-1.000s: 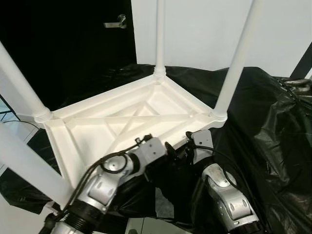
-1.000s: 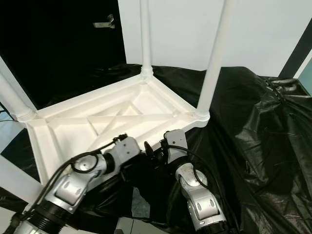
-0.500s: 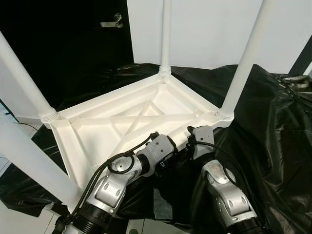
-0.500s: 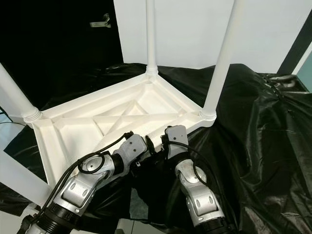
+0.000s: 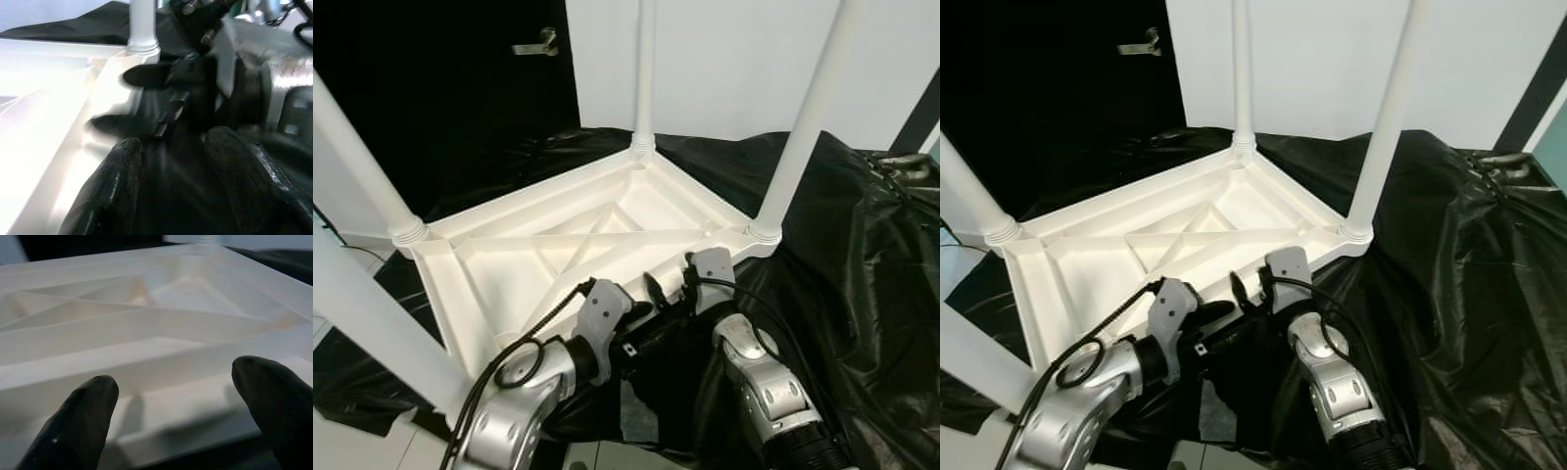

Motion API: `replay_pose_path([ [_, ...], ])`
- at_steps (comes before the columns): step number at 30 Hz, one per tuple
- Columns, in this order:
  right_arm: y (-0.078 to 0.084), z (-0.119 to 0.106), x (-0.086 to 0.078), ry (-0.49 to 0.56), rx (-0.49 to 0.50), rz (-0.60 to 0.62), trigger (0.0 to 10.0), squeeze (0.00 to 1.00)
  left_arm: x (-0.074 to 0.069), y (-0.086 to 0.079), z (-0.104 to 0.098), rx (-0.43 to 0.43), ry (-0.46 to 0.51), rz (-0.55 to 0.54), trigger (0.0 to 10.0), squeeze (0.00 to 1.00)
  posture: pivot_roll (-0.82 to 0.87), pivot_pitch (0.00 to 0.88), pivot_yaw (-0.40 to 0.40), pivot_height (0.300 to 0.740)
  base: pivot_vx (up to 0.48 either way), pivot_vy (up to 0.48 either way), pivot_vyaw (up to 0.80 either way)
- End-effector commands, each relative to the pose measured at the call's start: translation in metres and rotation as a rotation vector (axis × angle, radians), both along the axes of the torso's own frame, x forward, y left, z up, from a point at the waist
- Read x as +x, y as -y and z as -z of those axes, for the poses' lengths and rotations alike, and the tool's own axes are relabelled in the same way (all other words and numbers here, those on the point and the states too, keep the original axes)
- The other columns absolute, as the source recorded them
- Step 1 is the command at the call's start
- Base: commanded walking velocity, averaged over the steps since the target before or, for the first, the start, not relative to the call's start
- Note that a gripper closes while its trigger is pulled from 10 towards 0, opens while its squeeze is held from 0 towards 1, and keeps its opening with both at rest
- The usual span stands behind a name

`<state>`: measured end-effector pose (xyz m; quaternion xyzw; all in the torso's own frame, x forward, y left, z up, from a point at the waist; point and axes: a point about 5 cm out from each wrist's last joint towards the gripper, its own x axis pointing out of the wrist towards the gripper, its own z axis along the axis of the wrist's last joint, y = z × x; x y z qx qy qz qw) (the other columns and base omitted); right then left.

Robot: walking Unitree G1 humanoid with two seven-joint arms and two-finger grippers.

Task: Building children table

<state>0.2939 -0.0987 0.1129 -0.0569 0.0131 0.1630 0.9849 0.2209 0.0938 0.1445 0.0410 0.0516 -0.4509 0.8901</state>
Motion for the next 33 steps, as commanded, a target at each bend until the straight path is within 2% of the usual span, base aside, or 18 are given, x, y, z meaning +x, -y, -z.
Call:
replay_pose_path([
  [1, 0.004, -0.005, 0.005, 0.026, 0.035, 0.031, 10.0, 0.00, -0.005, -0.007, 0.000, 0.012, -0.001, -0.011, 10.0, 0.00, 0.15, 0.000, -0.023, 0.740, 0.000, 0.000, 0.00],
  [3, 0.006, -0.010, 0.006, 0.040, 0.077, 0.051, 10.0, 0.00, -0.010, -0.012, 0.001, 0.039, 0.000, -0.031, 10.0, 0.00, 0.15, 0.000, -0.028, 0.740, 0.000, 0.000, 0.00],
  [6, 0.006, -0.011, 0.007, 0.048, 0.075, 0.055, 10.0, 0.00, -0.017, -0.018, 0.001, 0.063, 0.001, -0.045, 10.0, 0.00, 0.16, 0.000, -0.028, 0.740, 0.000, 0.000, 0.00],
  [9, 0.009, -0.007, 0.009, 0.032, 0.059, 0.072, 10.0, 0.00, -0.033, -0.027, 0.005, 0.118, 0.007, -0.029, 10.0, 0.00, 0.17, 0.000, -0.036, 0.740, 0.000, 0.000, 0.00],
  [10, 0.009, -0.007, 0.009, 0.032, 0.059, 0.072, 10.0, 0.00, -0.033, -0.027, 0.005, 0.118, 0.007, -0.029, 10.0, 0.00, 0.17, 0.000, -0.036, 0.740, 0.000, 0.000, 0.00],
  [11, 0.010, -0.005, 0.010, 0.019, 0.052, 0.071, 10.0, 0.00, -0.047, -0.037, 0.011, 0.164, -0.022, -0.025, 10.0, 0.00, 0.18, 0.000, -0.038, 0.740, 0.000, 0.000, 0.00],
  [12, 0.010, -0.005, 0.010, 0.019, 0.052, 0.071, 10.0, 0.00, -0.047, -0.037, 0.011, 0.164, -0.022, -0.025, 10.0, 0.00, 0.18, 0.000, -0.038, 0.740, 0.000, 0.000, 0.00],
  [13, 0.012, -0.004, 0.011, 0.014, 0.043, 0.072, 10.0, 0.00, -0.060, -0.044, 0.015, 0.171, -0.088, 0.013, 10.0, 0.00, 0.18, 0.000, -0.041, 0.740, 0.000, 0.000, 0.00],
  [16, 0.011, -0.004, 0.012, 0.013, 0.040, 0.064, 10.0, 0.00, -0.065, -0.047, 0.014, 0.163, -0.106, 0.021, 10.0, 0.00, 0.18, 0.000, -0.043, 0.740, 0.000, 0.000, 0.00],
  [17, 0.012, -0.004, 0.013, 0.012, 0.032, 0.055, 10.0, 0.00, -0.074, -0.056, 0.011, 0.172, -0.111, 0.026, 10.0, 0.00, 0.19, 0.000, -0.043, 0.740, 0.000, 0.000, 0.00],
  [18, 0.013, -0.003, 0.014, 0.004, 0.032, 0.059, 10.0, 0.00, -0.077, -0.061, 0.010, 0.190, -0.103, 0.022, 10.0, 0.00, 0.19, 0.000, -0.043, 0.740, 0.000, 0.000, 0.00],
  [20, 0.014, -0.001, 0.016, -0.008, 0.032, 0.064, 10.0, 0.00, -0.083, -0.072, 0.008, 0.225, -0.117, 0.014, 10.0, 0.00, 0.20, 0.000, -0.043, 0.740, 0.000, 0.000, 0.00],
  [21, 0.014, -0.001, 0.016, -0.008, 0.032, 0.064, 10.0, 0.00, -0.083, -0.072, 0.008, 0.225, -0.117, 0.014, 10.0, 0.00, 0.20, 0.000, -0.043, 0.740, 0.000, 0.000, 0.00],
  [22, 0.017, 0.004, 0.018, -0.050, 0.037, 0.083, 10.0, 0.00, -0.088, -0.083, 0.007, 0.270, -0.134, 0.007, 10.0, 0.00, 0.21, 0.000, -0.047, 0.740, 0.000, 0.000, 0.00],
  [27, 0.020, 0.014, 0.020, -0.128, 0.063, 0.111, 10.0, 0.00, -0.095, -0.094, 0.006, 0.345, -0.154, 0.005, 10.0, 0.00, 0.22, 0.000, -0.049, 0.740, 0.000, 0.000, 0.00],
  [30, 0.021, 0.019, 0.022, -0.171, 0.049, 0.113, 10.0, 0.00, -0.100, -0.110, 0.007, 0.420, -0.199, -0.011, 10.0, 0.00, 0.23, 0.000, -0.051, 0.740, 0.000, 0.000, 0.00],
  [31, 0.021, 0.019, 0.022, -0.171, 0.049, 0.113, 10.0, 0.00, -0.100, -0.110, 0.007, 0.420, -0.199, -0.011, 10.0, 0.00, 0.23, 0.000, -0.051, 0.740, 0.000, 0.000, 0.00],
  [33, 0.020, 0.021, 0.023, -0.179, 0.033, 0.098, 10.0, 0.00, -0.101, -0.130, 0.003, 0.462, -0.231, -0.041, 10.0, 0.00, 0.23, 0.000, -0.052, 0.740, 0.000, 0.000, 0.00],
])
